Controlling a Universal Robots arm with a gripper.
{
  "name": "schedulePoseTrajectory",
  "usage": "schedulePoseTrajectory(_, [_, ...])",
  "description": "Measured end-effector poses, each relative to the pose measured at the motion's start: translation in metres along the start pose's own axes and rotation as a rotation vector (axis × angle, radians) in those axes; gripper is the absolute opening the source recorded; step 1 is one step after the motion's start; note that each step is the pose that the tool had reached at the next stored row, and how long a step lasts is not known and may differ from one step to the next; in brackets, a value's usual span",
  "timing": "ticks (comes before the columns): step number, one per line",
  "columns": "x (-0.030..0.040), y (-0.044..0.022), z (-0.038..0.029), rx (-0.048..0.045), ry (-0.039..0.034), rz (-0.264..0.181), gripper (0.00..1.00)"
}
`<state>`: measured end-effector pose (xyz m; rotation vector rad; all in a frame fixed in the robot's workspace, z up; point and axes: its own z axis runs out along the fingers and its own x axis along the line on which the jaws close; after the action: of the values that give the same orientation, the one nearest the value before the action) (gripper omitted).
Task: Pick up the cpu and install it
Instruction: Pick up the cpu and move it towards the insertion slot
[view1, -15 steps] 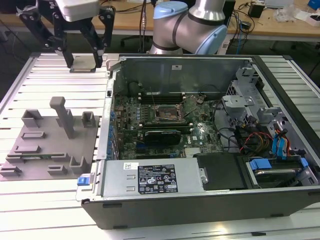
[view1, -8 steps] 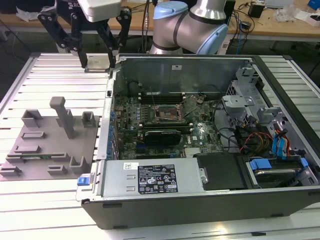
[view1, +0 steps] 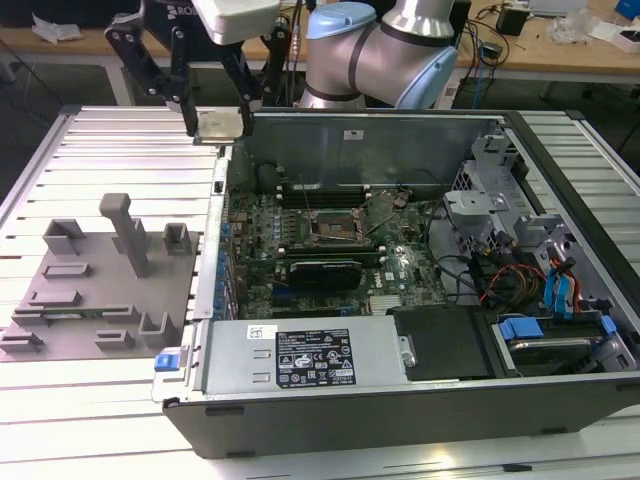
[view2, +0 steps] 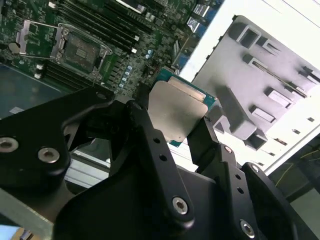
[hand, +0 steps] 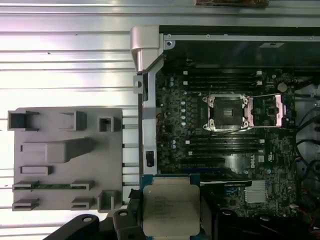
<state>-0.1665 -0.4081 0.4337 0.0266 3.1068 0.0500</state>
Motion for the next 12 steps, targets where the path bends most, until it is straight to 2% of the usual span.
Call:
schedulePoseTrajectory(6, [-0.0159,0.0002,0.0005,0.0001,0.0000,0.000,0.55])
schedulePoseTrajectory(8, [-0.0220,0.0004,0.0007,0.0001,0.0000,0.000,0.55])
schedulePoseTrajectory(10, [-0.0310,0.0005,0.0010,0.0001,0.0001,0.000,0.55])
schedulePoseTrajectory(12, [-0.0363,0.0006,0.0012,0.0001,0.0000,0.000,0.55])
